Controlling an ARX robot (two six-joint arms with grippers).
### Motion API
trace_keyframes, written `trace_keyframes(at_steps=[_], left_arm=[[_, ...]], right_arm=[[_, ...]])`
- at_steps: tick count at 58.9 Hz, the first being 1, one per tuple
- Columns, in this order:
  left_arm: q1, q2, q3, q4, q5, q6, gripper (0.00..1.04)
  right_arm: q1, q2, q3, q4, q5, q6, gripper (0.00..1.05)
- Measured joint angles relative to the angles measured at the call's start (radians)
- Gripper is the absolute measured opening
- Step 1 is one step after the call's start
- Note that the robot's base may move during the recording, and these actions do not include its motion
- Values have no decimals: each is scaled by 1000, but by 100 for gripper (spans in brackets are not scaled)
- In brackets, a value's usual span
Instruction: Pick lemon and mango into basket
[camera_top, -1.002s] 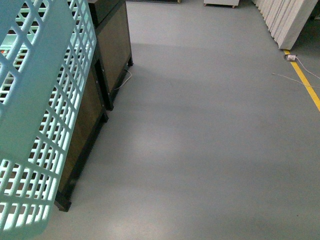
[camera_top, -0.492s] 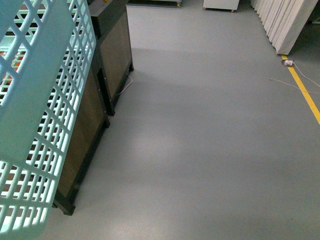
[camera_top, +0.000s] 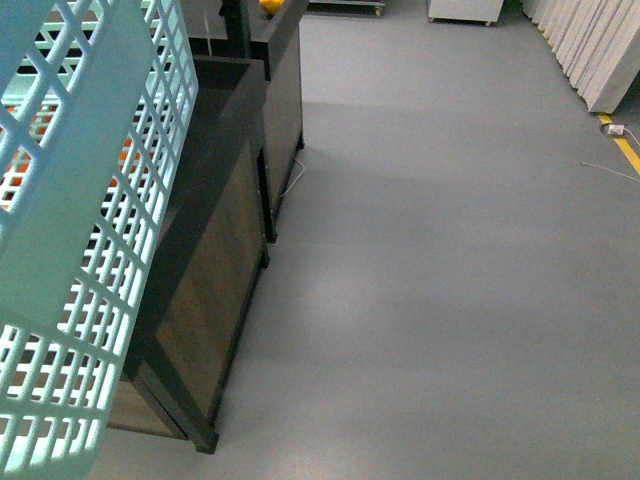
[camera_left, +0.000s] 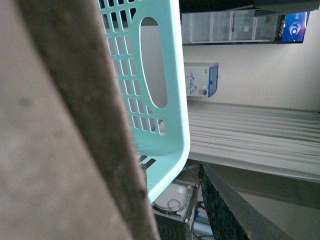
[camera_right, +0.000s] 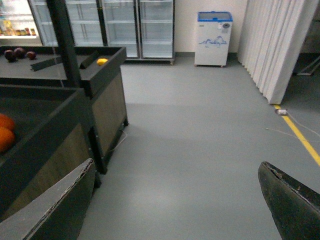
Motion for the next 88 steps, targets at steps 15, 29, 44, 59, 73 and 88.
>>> trace_keyframes(at_steps=[15, 29, 44, 59, 73, 88], left_arm=[[0, -1, 0, 0, -2, 2, 29], [0, -1, 0, 0, -2, 5, 29], [1, -1, 0, 0, -3, 3, 29], [1, -1, 0, 0, -2, 4, 29], [0, 0, 1, 0, -2, 4, 29], [0, 0, 1, 0, 0, 4, 29]], right_arm=[[0, 1, 0, -1, -2, 0, 96], [0, 1, 0, -1, 0, 0, 96], [0, 1, 0, -1, -2, 0, 96], [0, 1, 0, -1, -2, 0, 96], [0, 1, 0, -1, 0, 0, 96], [0, 1, 0, -1, -2, 0, 96]])
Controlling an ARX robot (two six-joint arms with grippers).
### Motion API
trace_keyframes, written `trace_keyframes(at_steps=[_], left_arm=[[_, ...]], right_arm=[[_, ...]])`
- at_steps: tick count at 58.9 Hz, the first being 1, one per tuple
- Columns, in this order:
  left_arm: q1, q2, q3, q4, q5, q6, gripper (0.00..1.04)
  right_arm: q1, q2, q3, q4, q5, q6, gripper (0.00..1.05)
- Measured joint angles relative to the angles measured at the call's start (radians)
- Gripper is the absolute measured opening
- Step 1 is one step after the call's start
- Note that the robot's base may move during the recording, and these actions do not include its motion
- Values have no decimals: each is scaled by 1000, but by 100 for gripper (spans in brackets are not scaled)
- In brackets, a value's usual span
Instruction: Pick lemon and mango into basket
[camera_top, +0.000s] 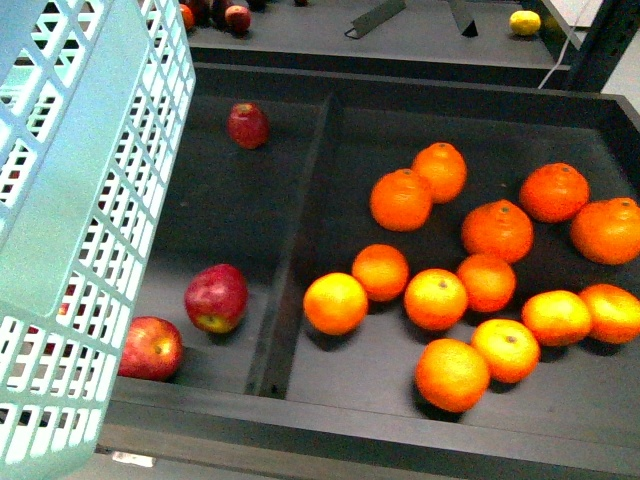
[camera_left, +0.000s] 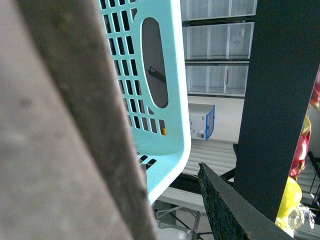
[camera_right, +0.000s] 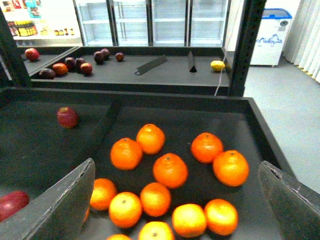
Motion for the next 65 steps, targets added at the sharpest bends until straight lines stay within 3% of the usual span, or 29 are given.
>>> trace_keyframes(at_steps=[65], left_arm=[[1, -1, 0, 0, -7, 2, 29]], right_arm=[[0, 1, 0, 1, 0, 0, 96]])
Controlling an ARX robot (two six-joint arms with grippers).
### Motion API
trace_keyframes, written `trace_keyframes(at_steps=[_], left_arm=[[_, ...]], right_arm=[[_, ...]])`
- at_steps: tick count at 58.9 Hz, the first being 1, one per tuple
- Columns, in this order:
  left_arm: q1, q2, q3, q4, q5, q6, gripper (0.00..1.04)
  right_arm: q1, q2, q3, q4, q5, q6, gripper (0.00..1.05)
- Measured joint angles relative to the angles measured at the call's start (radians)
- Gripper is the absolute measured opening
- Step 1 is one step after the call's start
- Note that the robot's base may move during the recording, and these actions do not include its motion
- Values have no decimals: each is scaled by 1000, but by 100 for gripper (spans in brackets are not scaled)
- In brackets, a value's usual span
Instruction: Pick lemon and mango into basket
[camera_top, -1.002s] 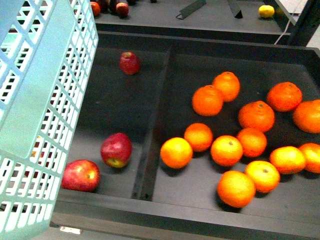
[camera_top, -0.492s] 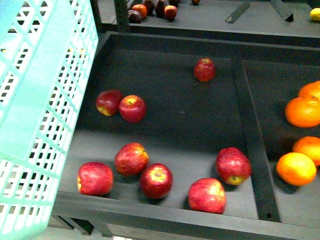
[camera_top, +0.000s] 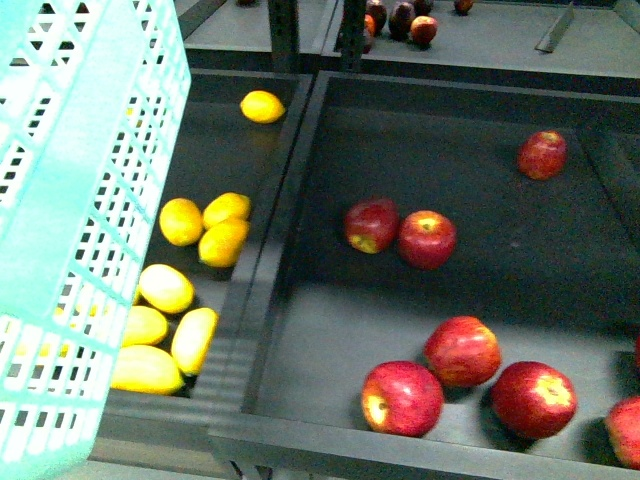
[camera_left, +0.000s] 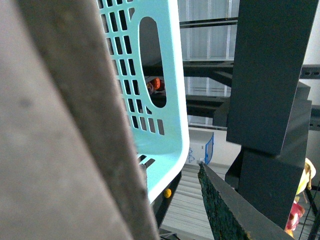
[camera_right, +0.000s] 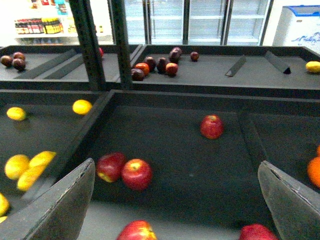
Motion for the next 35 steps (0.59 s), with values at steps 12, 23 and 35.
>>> trace_keyframes(at_steps=[12, 23, 35], left_arm=[[0, 0, 0, 0, 3, -2, 29], [0, 0, 0, 0, 8, 0, 29], [0, 0, 0, 0, 4, -2, 29]], right_arm=[[0, -2, 0, -1, 0, 0, 96], [0, -1, 0, -1, -1, 0, 96], [0, -1, 0, -1, 0, 0, 96]])
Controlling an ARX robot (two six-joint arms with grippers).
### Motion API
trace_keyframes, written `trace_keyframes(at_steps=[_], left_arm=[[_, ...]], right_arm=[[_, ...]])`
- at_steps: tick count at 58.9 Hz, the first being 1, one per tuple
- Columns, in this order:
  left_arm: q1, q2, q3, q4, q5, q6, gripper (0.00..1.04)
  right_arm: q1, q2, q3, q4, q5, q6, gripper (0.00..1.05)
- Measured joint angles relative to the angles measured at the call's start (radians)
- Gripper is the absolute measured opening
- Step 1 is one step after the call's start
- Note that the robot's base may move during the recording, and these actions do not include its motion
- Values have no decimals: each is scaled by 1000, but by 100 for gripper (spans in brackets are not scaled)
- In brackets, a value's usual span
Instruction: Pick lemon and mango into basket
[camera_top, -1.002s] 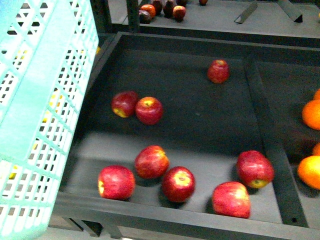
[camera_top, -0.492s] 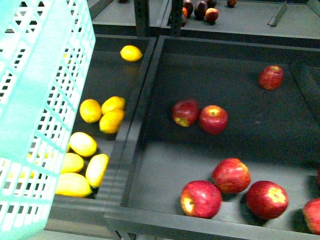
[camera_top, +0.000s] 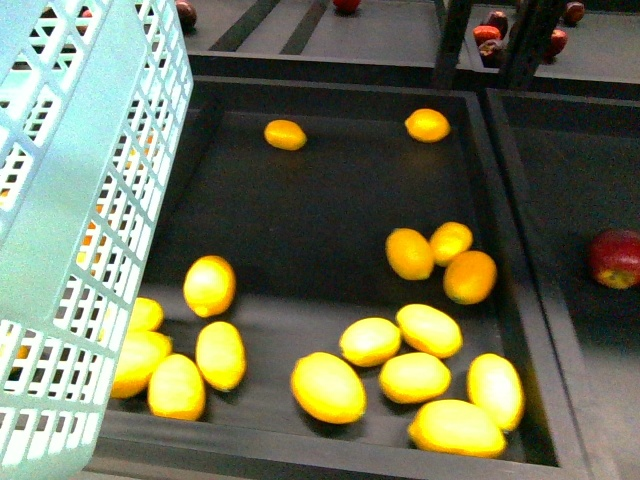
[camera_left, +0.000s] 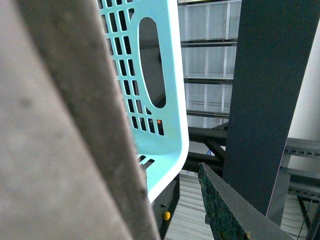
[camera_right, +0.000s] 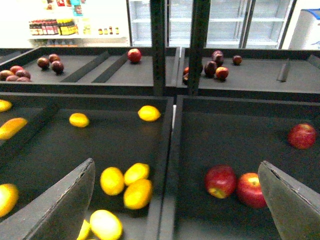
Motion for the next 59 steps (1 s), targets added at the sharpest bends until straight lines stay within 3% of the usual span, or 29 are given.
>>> trace_keyframes(at_steps=[59], left_arm=[[10, -3, 0, 0, -25, 24, 29]], right_arm=[[-1, 0, 0, 1, -8, 0, 96]])
